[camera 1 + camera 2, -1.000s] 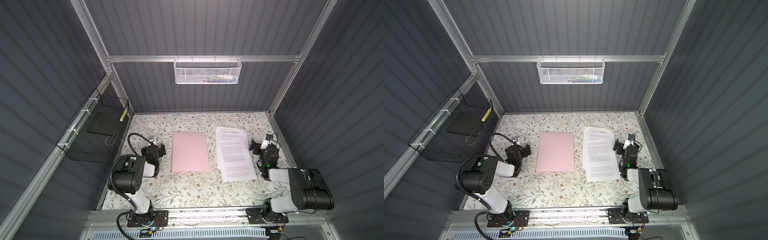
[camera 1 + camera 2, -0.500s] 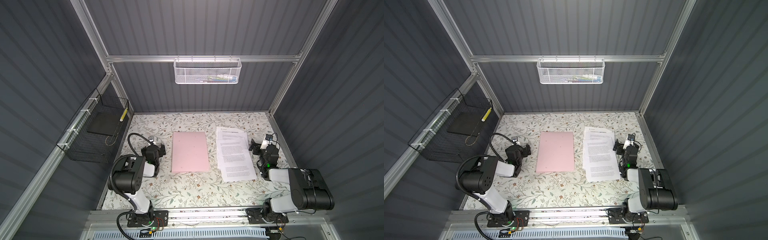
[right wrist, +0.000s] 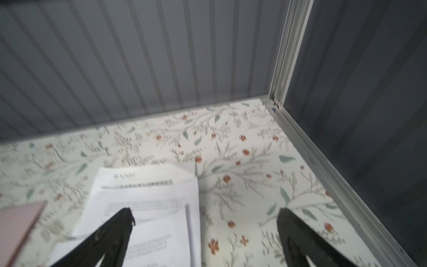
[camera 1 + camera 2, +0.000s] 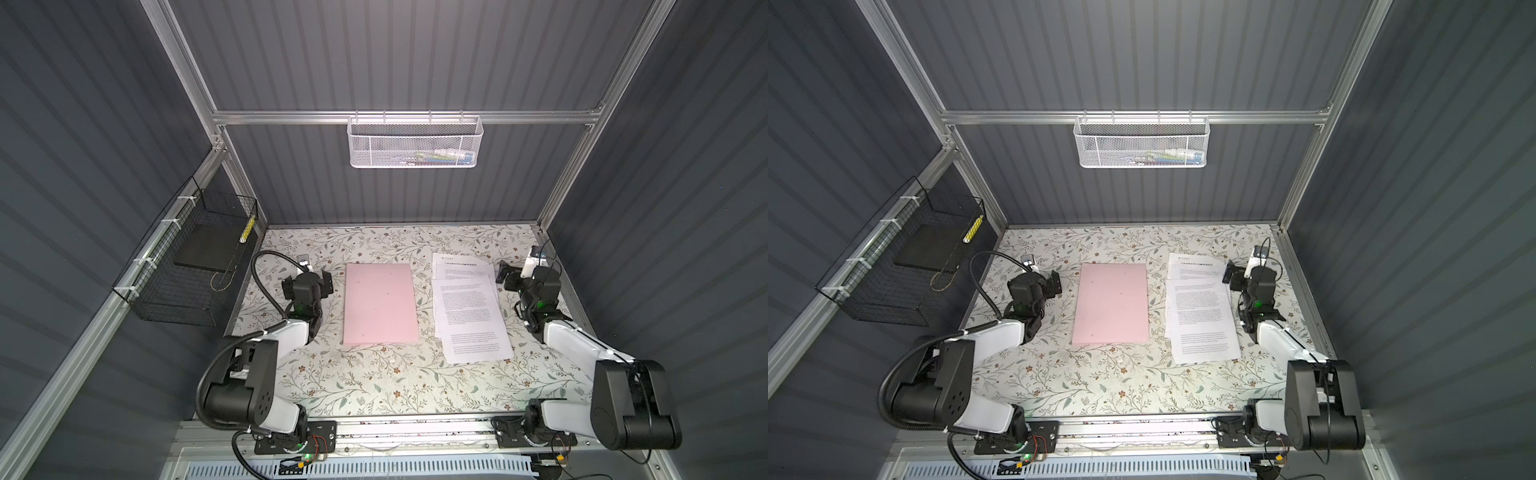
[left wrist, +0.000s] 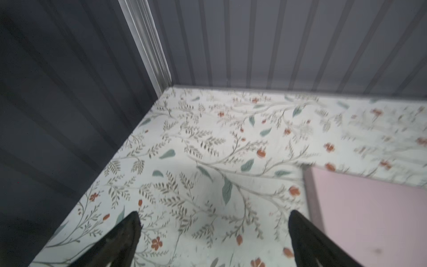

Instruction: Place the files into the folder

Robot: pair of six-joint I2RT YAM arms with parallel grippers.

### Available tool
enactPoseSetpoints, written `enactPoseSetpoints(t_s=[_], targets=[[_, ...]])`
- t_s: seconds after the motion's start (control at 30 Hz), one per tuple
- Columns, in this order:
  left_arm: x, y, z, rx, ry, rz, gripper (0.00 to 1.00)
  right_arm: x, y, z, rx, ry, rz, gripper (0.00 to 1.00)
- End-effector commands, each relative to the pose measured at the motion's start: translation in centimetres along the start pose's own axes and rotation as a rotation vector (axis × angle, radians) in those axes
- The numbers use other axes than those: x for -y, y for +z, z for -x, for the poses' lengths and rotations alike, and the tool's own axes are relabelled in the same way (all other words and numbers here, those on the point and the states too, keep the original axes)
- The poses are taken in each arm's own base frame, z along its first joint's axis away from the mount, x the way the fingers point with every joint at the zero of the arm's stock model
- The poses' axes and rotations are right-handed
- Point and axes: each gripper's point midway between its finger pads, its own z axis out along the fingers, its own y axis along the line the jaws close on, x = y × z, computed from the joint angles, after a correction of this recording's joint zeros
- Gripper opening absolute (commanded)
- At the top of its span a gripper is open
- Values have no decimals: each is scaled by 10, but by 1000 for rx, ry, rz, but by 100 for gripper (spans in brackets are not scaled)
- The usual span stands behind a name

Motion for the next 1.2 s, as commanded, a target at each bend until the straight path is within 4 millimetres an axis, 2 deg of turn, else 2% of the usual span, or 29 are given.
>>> enactPoseSetpoints(t_s=[0.0,0.1,0.23,0.3,0.4,0.5,0.57,0.8,1.03,1.17], targets=[[-11,-13,-18,-216,-104,71,100,-13,-10,-31,-208,160,-1,99],[7,-36,-17,-327,-156,2,100,-43,-20,-30,-243,254,87,99],[54,-82,-24,-390,-309,-230,100,-94,-35,-39,-341,321,285,99],[70,-101,-42,-458,-424,-309,99,-123,-43,-49,-424,325,380,99],[85,-126,-68,-525,-538,-368,99,-156,-53,-68,-537,324,456,99],[94,-144,-88,-551,-634,-406,99,-176,-58,-85,-599,358,525,99],[99,-151,-100,-567,-667,-416,98,-190,-61,-95,-644,383,600,98],[114,-160,-127,-609,-698,-433,96,-215,-51,-126,-775,473,679,88],[118,-159,-133,-611,-708,-451,95,-246,-54,-149,-860,461,749,77],[116,-158,-122,-576,-668,-449,95,-260,-52,-167,-924,440,757,72]])
